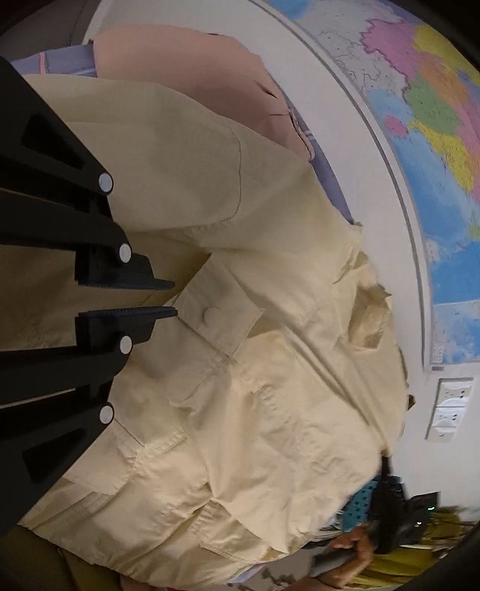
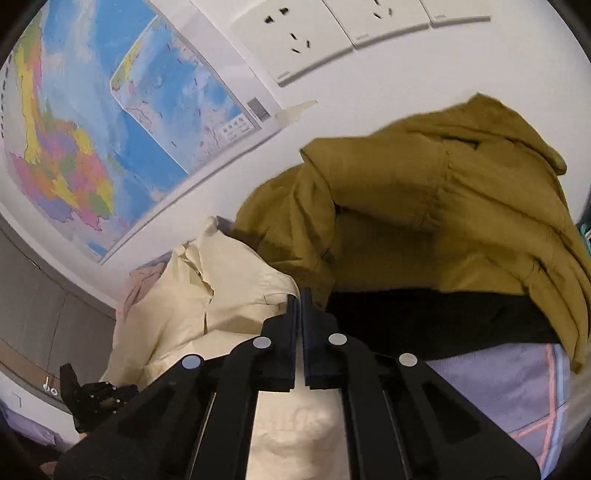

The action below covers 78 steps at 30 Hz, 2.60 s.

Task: Fold large clothes

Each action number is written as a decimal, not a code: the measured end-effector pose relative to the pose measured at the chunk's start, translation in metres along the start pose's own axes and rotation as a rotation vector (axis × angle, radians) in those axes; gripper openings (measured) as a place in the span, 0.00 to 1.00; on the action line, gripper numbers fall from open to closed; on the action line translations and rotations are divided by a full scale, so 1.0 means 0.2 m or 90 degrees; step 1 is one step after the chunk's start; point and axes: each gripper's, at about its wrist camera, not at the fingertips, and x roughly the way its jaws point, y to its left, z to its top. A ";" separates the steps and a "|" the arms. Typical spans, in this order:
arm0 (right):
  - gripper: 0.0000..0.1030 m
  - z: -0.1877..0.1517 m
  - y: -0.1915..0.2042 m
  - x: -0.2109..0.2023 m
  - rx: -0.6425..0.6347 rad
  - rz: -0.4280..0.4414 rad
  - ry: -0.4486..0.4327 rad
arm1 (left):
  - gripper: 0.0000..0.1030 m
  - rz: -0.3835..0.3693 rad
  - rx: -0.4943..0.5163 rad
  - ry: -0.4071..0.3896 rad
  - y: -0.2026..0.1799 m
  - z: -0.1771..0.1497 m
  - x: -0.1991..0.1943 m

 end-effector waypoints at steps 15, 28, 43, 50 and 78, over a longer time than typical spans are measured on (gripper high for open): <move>0.03 -0.05 0.31 -0.02 -0.084 0.032 -0.048 | 0.41 -0.132 0.114 0.063 -0.30 0.57 0.48; 0.26 0.03 0.19 -0.06 -0.066 0.018 -0.058 | 0.03 -0.097 0.014 0.025 -0.05 0.38 0.30; 0.40 -0.04 0.27 0.14 -0.103 -0.089 -0.029 | 0.66 -0.030 -0.014 0.007 -0.02 0.36 0.30; 0.59 -0.29 0.65 0.04 -0.268 0.016 -0.035 | 0.70 -0.063 0.004 0.072 0.01 0.26 0.30; 0.63 -0.65 1.25 0.78 -0.377 0.194 0.217 | 0.77 0.116 -0.119 -0.075 0.38 -0.28 -0.49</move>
